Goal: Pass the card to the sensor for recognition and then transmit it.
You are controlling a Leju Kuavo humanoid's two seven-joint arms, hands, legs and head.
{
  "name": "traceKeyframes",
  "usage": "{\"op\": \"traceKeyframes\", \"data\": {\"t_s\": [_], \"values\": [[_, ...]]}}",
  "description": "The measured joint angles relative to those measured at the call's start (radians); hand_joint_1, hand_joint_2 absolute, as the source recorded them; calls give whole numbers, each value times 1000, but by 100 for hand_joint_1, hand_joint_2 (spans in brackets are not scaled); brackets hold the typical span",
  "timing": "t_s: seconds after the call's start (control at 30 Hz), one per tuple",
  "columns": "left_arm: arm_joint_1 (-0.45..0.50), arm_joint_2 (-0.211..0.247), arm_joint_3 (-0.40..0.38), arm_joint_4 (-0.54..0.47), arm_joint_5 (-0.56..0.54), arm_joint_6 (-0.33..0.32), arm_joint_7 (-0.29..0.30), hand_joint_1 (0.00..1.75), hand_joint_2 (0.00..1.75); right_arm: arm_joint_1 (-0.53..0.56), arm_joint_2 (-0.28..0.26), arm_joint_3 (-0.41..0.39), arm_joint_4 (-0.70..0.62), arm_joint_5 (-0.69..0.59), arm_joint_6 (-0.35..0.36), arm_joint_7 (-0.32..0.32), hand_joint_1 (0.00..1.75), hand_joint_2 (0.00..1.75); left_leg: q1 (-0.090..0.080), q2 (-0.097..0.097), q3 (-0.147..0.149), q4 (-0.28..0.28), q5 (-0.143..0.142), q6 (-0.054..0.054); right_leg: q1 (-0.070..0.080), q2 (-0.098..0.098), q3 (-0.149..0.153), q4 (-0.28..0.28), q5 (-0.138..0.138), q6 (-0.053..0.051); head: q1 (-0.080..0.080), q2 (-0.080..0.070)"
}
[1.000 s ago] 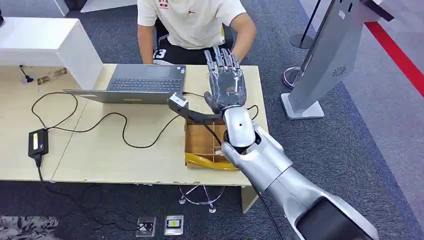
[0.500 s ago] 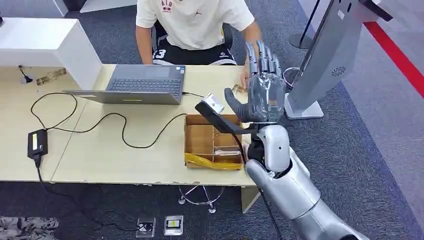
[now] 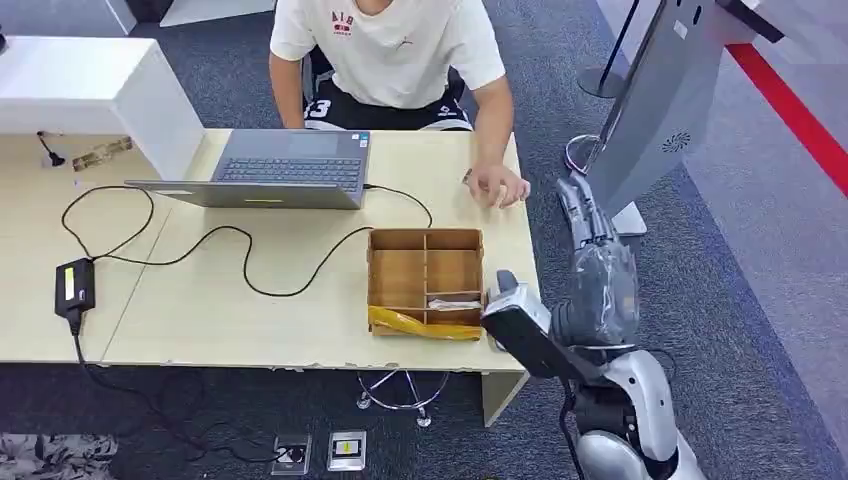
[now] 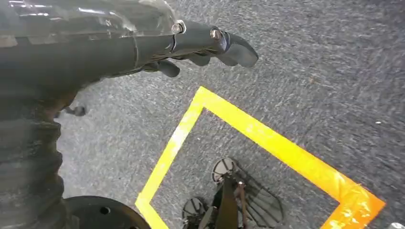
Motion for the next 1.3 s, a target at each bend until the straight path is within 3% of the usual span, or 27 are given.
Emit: {"op": "traceKeyframes", "data": {"t_s": [0.23,0.4,0.5,0.73,0.9,1.3], "values": [[-3,-2,0,0,4,34,21,0,175,32,0,104,56,6,102,-32,0,175,0,0,-1,0,0,0,0,0,0,0,0,0,0,0],[-6,-12,0,-2,23,91,48,0,175,21,44,182,161,54,144,-78,0,175,0,-1,-1,0,0,0,0,-1,0,0,0,0,0,0],[-6,-27,0,-2,35,128,58,0,175,0,70,225,244,130,147,-76,0,175,0,-1,-1,0,0,0,0,-1,0,0,0,0,0,0],[-7,-43,0,-2,46,138,71,0,175,-43,124,295,427,238,137,-47,0,175,0,-1,-1,0,0,0,0,-1,0,0,0,0,0,0],[-7,-43,0,-3,48,135,49,0,175,-87,157,311,514,279,120,-2,0,175,0,-1,-1,0,0,0,0,0,0,0,0,0,0,0],[-6,-43,6,-4,56,121,23,0,175,-152,193,319,628,306,80,29,0,175,0,-1,-1,0,0,0,0,0,0,0,0,0,0,0]]}}
